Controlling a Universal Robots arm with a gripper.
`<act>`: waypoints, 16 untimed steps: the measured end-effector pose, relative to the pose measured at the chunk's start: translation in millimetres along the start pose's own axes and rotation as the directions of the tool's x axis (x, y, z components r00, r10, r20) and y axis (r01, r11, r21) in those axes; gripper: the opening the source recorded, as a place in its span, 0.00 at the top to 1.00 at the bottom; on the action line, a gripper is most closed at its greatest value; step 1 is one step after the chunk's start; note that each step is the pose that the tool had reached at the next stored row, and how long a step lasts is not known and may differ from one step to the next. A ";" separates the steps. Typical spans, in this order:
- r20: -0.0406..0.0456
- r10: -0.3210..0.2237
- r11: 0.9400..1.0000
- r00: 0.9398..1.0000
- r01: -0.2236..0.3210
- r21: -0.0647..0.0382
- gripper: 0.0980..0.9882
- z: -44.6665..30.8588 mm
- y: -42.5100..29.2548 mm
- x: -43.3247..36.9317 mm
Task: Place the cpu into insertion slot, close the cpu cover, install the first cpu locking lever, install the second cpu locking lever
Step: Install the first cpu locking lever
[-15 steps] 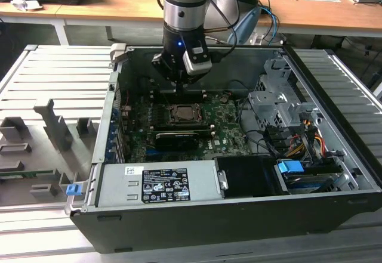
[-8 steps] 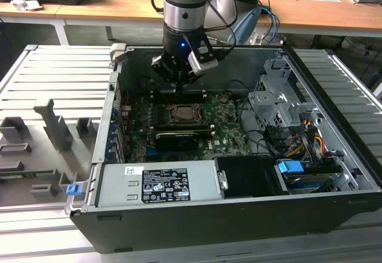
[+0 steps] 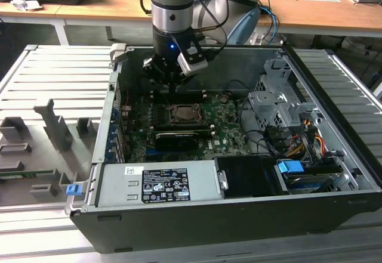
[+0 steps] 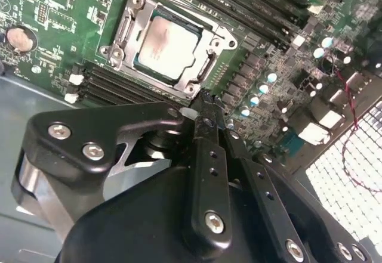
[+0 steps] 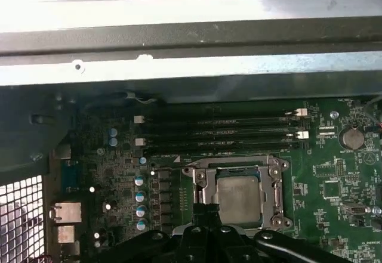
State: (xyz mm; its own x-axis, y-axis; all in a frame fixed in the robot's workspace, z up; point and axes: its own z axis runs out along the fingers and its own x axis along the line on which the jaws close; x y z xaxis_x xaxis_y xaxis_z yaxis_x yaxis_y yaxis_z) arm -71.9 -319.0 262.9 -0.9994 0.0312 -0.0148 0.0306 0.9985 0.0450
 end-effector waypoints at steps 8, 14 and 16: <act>0.005 -0.070 0.998 0.998 0.070 -0.004 0.99 2.9 -1.0 28.9; 0.009 -0.070 0.997 0.998 0.070 -0.012 0.99 3.7 -1.0 42.1; 0.009 -0.070 0.997 0.998 0.070 -0.014 0.99 4.3 1.2 43.1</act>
State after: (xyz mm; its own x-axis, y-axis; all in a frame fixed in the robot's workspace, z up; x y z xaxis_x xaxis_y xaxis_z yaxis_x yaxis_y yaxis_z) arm -114.8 -316.2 258.0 -0.9989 -0.0383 -0.0270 -0.0398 0.9975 0.0576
